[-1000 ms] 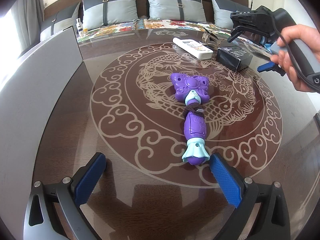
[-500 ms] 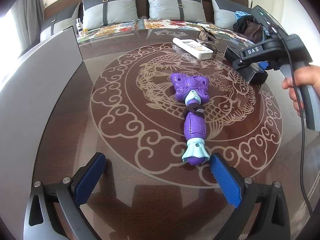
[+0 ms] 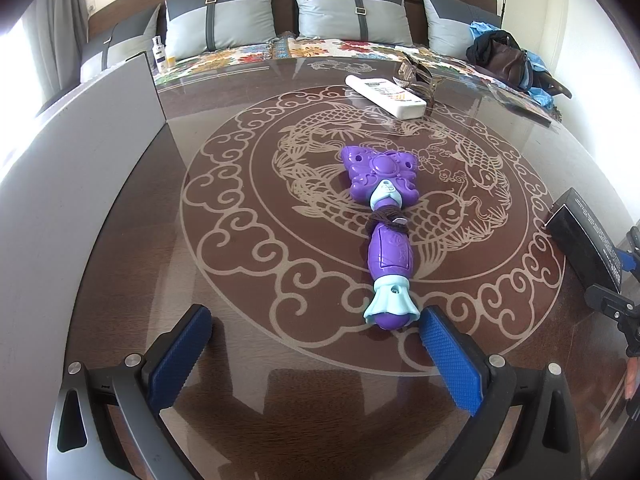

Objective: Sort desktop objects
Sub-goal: 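Grasp the black 'ODOR REMOVING BAR' box with the right tool and lift, then grasp the purple toy with the left tool while the right tool carries the box to the bin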

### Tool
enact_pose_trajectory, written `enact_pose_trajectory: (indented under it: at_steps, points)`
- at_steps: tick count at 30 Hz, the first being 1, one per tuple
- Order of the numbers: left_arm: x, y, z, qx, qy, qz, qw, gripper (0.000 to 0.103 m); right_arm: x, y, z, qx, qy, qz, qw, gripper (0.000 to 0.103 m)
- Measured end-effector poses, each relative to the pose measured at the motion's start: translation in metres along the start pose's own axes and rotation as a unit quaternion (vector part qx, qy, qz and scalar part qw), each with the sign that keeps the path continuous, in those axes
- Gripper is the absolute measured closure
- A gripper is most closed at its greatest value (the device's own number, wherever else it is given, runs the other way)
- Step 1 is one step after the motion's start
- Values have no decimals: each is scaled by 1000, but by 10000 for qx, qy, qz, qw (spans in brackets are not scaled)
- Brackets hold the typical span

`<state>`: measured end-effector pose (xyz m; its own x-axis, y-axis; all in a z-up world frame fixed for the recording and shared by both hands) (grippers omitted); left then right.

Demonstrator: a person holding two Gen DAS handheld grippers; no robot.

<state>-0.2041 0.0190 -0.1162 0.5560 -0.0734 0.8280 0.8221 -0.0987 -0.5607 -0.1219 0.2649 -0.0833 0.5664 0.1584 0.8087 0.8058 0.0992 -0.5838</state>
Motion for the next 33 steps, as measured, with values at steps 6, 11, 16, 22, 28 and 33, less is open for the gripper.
enact_pose_trajectory:
  at_steps: [6, 11, 16, 22, 28, 33]
  points:
    - [2, 0, -1, -4, -8, 5, 10000, 0, -8, -4, -8, 275, 409, -119, 9987, 0]
    - [2, 0, 0, -5, -9, 7, 10000, 0, -8, -3, -6, 243, 374, -120, 9989, 0]
    - [2, 1, 0, -2, -5, 9, 10000, 0, -8, -3, -7, 242, 375, -119, 9989, 0]
    - [2, 1, 0, -1, -7, 9, 10000, 0, -4, -2, -4, 254, 96, -163, 9995, 0]
    - [2, 1, 0, 0, -6, 9, 10000, 0, 38, -13, 18, -810, -1929, 243, 9776, 0]
    - [2, 1, 0, 0, -7, 10, 10000, 0, 66, -32, 13, -1264, -3621, 455, 9224, 0]
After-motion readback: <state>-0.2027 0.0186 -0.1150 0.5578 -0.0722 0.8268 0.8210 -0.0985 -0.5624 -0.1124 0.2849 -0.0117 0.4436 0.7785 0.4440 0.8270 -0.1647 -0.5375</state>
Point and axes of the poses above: each gripper's, at about its wrist camera, not at the fingertips, and x roughly against the way its jaws point, z to its right, y to its underside, the point moved 5 cm from there along -x, roughly the way its jaws point, and after that the axes turned 1 degree about -z, right-handed, at the moved point
